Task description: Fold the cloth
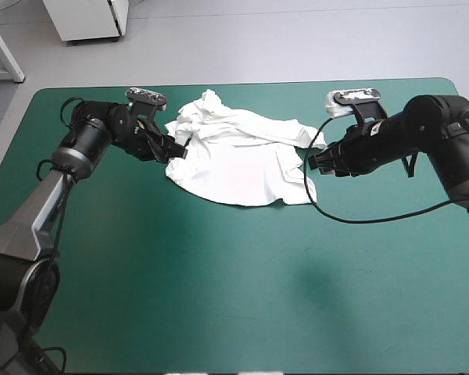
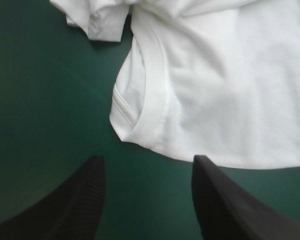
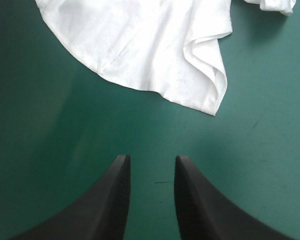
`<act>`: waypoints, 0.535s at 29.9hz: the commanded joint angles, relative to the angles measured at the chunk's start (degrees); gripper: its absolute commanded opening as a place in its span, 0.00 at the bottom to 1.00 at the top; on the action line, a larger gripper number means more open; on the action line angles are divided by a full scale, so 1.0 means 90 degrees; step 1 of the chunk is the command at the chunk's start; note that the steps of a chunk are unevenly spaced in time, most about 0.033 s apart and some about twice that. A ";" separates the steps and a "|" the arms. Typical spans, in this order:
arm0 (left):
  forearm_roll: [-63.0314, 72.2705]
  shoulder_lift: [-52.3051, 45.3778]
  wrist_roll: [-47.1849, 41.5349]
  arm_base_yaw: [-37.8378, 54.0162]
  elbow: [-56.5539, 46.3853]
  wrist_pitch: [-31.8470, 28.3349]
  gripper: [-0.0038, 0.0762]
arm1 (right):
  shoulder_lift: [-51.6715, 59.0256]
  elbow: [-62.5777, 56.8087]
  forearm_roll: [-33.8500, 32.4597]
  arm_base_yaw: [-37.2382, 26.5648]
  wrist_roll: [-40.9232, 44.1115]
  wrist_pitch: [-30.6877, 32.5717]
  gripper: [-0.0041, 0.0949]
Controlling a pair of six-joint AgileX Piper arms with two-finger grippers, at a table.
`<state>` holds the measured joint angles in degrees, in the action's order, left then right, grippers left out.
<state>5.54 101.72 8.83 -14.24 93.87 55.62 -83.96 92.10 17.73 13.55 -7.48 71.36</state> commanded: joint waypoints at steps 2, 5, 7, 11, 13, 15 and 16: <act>0.0041 0.0317 -0.0123 0.0028 0.0505 -0.0187 0.53 | 0.0256 0.0149 0.0055 0.0000 -0.0073 -0.0269 0.33; 0.0039 0.0669 -0.0123 0.0057 0.0718 -0.0225 0.53 | 0.0256 0.0149 0.0055 0.0000 -0.0073 -0.0285 0.33; 0.0057 0.0910 -0.0141 0.0113 0.0830 -0.0188 0.53 | 0.0256 0.0149 0.0055 0.0000 -0.0073 -0.0285 0.33; 0.0058 0.1284 -0.0208 0.0192 0.0966 -0.0010 0.53 | 0.0256 0.0149 0.0055 0.0000 -0.0073 -0.0285 0.33; 0.0077 0.1390 -0.0288 0.0233 0.0966 0.0000 0.53 | 0.0256 0.0149 0.0055 0.0000 -0.0073 -0.0285 0.33; 0.0089 0.1473 -0.0313 0.0273 0.0966 -0.0012 0.53 | 0.0256 0.0149 0.0055 0.0000 -0.0073 -0.0285 0.33; 0.0089 0.1486 -0.0313 0.0270 0.0966 -0.0036 0.53 | 0.0256 0.0149 0.0055 0.0000 -0.0073 -0.0285 0.33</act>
<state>5.47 118.08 6.88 -12.07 100.51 56.67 -83.96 92.10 17.47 13.55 -7.48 70.89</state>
